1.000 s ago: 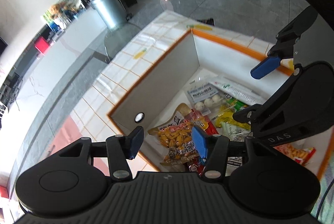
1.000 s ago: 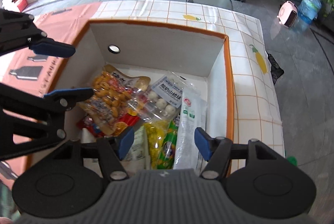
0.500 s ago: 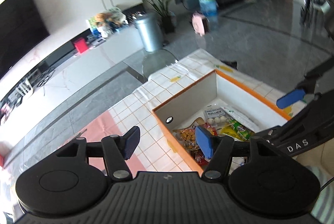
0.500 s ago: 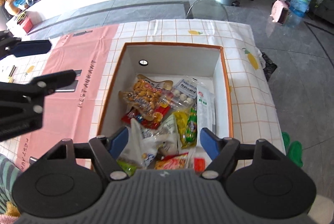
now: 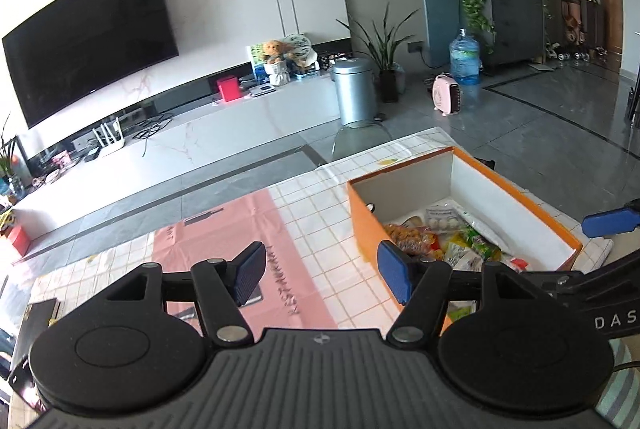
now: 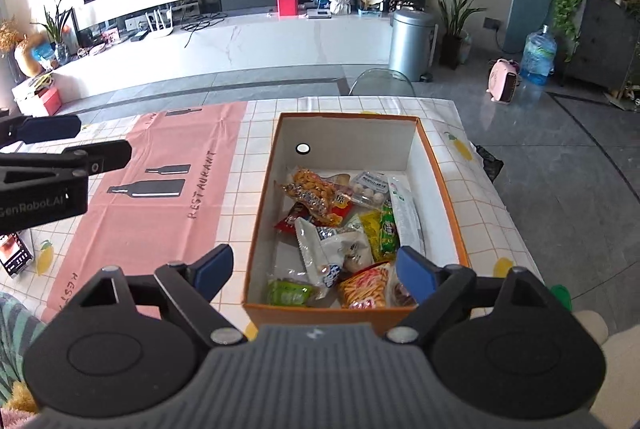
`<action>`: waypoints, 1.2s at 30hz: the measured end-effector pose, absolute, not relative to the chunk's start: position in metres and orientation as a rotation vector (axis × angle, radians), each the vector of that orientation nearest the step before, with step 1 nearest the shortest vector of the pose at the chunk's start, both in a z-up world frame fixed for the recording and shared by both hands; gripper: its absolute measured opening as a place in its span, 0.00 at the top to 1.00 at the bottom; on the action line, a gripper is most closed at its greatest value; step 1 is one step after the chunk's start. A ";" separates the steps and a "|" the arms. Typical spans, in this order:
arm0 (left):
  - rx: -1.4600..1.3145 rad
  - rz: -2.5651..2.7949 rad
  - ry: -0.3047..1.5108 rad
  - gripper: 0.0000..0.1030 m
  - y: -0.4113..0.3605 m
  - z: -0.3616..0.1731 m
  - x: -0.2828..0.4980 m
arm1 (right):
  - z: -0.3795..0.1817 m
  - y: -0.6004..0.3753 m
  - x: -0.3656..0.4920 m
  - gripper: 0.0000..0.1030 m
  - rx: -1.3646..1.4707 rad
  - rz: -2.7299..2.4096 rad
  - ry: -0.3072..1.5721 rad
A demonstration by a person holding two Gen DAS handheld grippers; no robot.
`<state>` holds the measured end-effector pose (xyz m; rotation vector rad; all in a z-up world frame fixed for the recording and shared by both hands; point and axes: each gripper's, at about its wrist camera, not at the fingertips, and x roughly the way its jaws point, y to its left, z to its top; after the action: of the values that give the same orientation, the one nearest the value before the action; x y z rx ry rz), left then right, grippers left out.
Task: Organize snacks
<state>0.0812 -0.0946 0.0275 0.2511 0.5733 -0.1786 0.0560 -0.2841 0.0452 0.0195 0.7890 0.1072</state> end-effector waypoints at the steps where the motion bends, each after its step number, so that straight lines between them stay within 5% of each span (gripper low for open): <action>1: 0.241 -0.169 0.568 0.26 -0.092 0.026 0.077 | 0.045 -0.282 0.051 0.17 0.031 0.096 0.777; 10: 0.188 -0.112 0.610 0.19 -0.073 0.001 0.054 | 0.031 -0.256 0.010 0.08 0.023 -0.037 0.631; 36: 0.145 -0.127 0.693 0.19 -0.064 -0.014 0.052 | 0.002 -0.242 0.013 0.08 0.024 -0.041 0.678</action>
<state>0.0520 -0.0643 -0.0141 0.1446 0.6928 -0.1274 0.0135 -0.2421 0.0023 0.0239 0.6780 -0.0410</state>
